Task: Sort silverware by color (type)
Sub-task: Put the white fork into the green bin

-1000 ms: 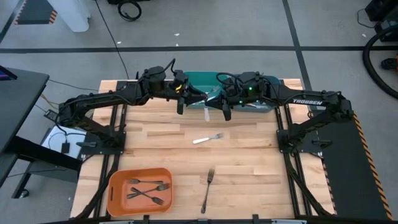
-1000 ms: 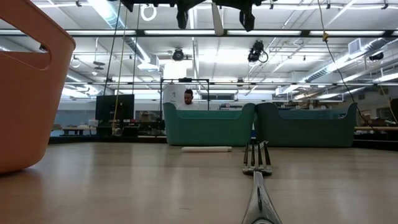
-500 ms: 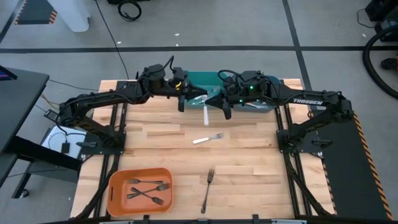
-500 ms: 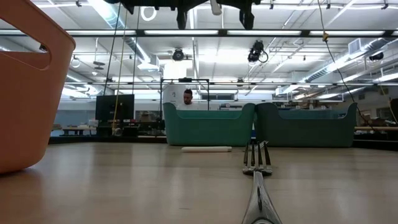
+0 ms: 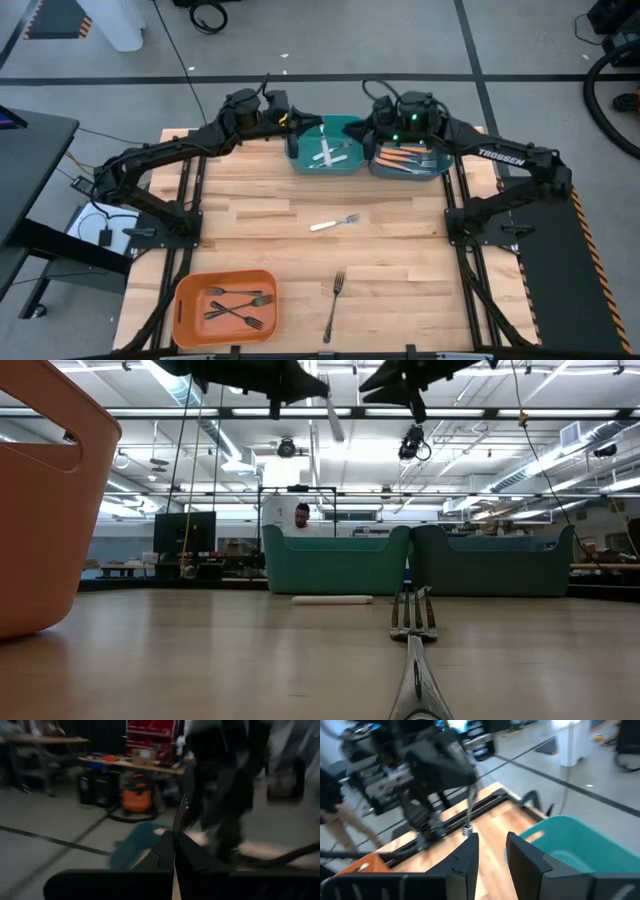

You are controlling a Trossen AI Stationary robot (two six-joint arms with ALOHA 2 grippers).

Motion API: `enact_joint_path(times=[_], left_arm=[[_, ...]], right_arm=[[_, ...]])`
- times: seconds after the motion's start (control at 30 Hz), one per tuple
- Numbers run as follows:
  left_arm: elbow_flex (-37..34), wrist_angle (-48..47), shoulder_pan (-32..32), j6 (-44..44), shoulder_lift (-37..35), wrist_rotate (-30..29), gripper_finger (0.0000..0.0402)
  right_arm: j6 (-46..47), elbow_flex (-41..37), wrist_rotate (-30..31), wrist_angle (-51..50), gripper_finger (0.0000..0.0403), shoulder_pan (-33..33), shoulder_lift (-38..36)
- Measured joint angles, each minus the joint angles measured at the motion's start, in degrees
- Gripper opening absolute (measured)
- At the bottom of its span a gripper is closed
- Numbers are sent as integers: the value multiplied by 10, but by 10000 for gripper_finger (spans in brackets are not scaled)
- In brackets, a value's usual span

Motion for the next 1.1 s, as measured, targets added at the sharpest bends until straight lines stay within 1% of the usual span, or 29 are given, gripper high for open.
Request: enact_joint_path(times=[0.1, 0.13, 0.2, 0.27, 0.33, 0.5, 0.63, 0.77, 0.9, 1.1], left_arm=[[1, -32, 5, 129, 11, -13, 6], [1, -45, 5, 155, 19, -20, 6], [1, -57, 4, 176, 43, -51, 8], [1, -60, 4, 173, 74, -85, 10], [1, -58, 3, 165, 107, -114, 11], [1, -34, -4, 158, 186, -147, 13], [11, -32, -5, 142, 230, -193, 14], [27, -35, -3, 140, 251, -200, 15], [54, -62, -3, 142, 268, -200, 19], [99, -108, -3, 141, 279, -198, 57]], right_arm=[[0, 0, 0, 2, 106, -35, -9], [0, 0, 0, 2, 105, -46, -12], [0, 0, 0, 2, 105, -65, -12], [0, 0, -3, 1, 106, -81, -12], [0, 0, -18, 2, 106, -97, -12], [-19, 0, -53, 2, 105, -125, -12], [-30, 0, -72, 2, 105, -139, -12], [-30, 0, -87, 2, 105, -151, -12], [-34, 0, -98, -2, 105, -160, -12], [-49, 0, -102, -24, 106, -170, -12]])
